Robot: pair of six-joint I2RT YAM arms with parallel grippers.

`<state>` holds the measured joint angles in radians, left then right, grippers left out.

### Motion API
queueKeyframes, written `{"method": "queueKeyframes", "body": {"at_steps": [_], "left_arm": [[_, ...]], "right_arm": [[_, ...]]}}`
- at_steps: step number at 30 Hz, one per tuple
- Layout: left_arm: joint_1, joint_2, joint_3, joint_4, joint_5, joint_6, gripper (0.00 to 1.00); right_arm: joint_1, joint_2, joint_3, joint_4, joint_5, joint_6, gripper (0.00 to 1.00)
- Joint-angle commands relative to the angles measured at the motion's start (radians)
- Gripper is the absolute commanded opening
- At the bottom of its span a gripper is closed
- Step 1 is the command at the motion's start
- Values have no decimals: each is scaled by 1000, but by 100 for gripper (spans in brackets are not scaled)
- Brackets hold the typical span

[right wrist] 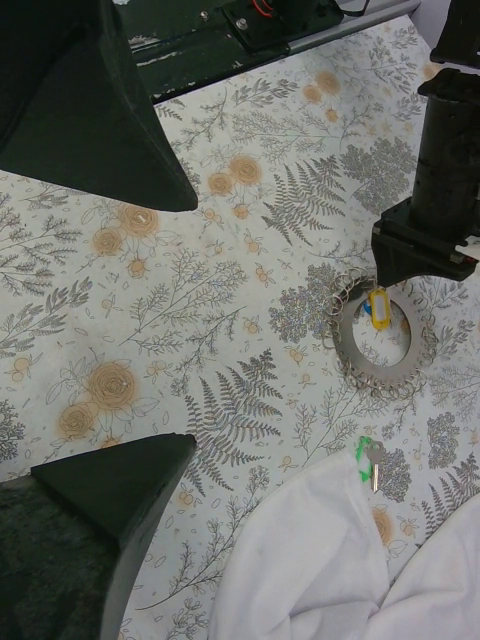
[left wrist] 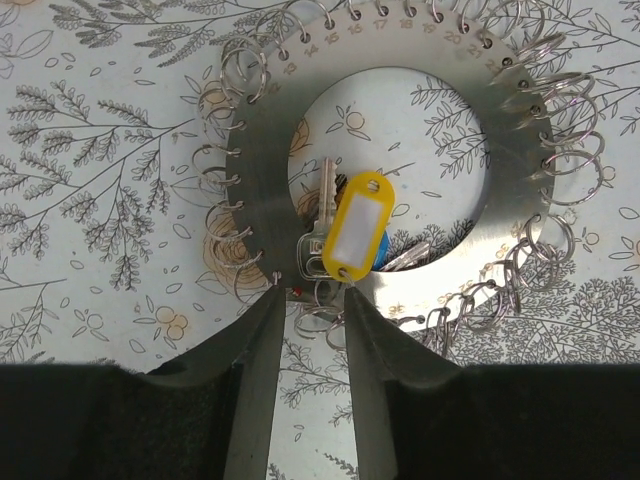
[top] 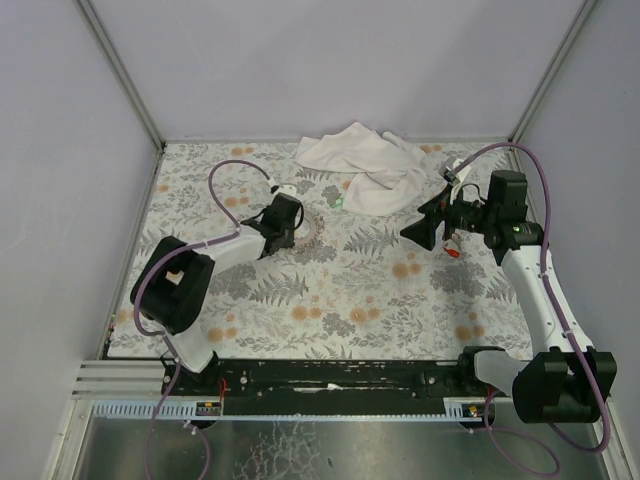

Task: Remove the keys from the keyring
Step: Pick up the keyring from the center of the board.

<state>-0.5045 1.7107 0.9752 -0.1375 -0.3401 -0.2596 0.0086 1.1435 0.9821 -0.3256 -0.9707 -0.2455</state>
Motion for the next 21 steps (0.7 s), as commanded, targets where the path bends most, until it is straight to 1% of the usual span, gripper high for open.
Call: {"method": "queueKeyframes", "body": {"at_steps": [1,5,21], "left_arm": [[-8,24,40,-5,17,53,29],[-12,33,41,11,49,49,29],[-12,113,86,0,17,83,29]], "right_arm": [[8,-13,2,3,-30,-17,99],[8,-10,3,0,-30,-18,99],[8,-10,5,-7,-35,-23,99]]}}
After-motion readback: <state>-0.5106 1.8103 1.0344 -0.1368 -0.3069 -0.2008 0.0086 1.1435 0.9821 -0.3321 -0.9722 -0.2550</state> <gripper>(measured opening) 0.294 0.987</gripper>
